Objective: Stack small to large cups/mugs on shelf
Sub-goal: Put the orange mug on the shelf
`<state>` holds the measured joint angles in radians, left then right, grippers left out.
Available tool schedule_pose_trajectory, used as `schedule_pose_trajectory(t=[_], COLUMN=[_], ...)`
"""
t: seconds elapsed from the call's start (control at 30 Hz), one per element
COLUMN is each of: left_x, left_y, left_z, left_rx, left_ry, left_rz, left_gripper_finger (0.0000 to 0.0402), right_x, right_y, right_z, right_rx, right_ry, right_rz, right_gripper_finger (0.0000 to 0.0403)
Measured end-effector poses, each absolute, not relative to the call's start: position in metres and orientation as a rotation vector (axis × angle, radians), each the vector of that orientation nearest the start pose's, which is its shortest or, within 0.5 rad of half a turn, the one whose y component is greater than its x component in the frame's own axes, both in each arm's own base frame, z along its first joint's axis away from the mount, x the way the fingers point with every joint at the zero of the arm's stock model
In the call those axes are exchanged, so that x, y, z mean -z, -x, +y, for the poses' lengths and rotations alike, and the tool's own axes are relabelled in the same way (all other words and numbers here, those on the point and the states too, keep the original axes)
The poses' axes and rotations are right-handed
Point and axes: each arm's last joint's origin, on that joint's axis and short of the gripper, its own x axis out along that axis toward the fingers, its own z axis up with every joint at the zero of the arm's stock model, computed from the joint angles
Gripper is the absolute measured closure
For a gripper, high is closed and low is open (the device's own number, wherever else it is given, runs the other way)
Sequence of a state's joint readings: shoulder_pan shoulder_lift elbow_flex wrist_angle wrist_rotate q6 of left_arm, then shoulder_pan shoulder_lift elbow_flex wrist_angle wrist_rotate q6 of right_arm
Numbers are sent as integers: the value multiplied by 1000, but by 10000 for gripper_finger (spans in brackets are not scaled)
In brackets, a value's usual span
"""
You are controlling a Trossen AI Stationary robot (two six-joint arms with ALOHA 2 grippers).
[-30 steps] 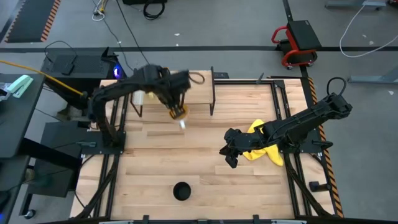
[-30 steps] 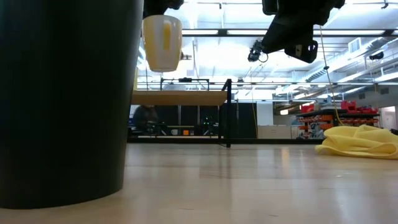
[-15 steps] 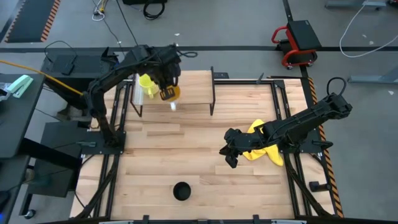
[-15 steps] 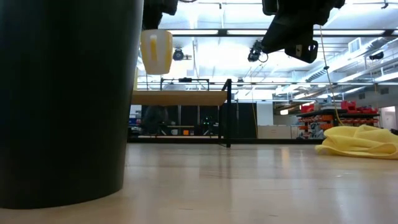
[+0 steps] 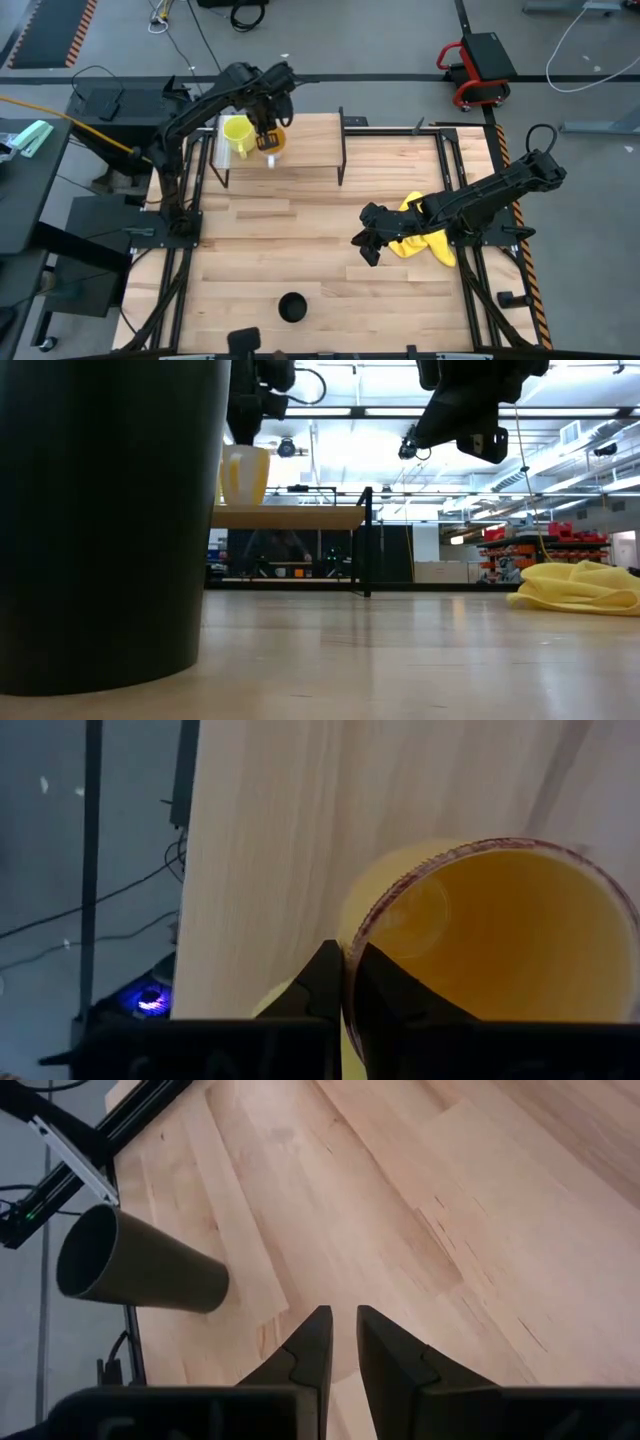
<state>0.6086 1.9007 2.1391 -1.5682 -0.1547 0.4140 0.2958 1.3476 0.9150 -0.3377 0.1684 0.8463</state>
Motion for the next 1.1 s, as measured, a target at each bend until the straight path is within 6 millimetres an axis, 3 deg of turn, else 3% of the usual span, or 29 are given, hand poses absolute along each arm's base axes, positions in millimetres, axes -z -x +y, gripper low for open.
schedule_pose_trajectory(t=[0.33, 1.1], left_x=[-377, -379], left_y=[-284, -284], left_z=[224, 222], left_rx=[-355, -286], left_ry=[-29, -12], left_rz=[1347, 1314], left_gripper_finger=[384, 370], right_x=[-246, -246], right_y=[-269, -270], right_z=[73, 68], right_rx=[230, 247], right_ry=[-623, -630], right_rz=[728, 721], right_gripper_finger=[345, 345])
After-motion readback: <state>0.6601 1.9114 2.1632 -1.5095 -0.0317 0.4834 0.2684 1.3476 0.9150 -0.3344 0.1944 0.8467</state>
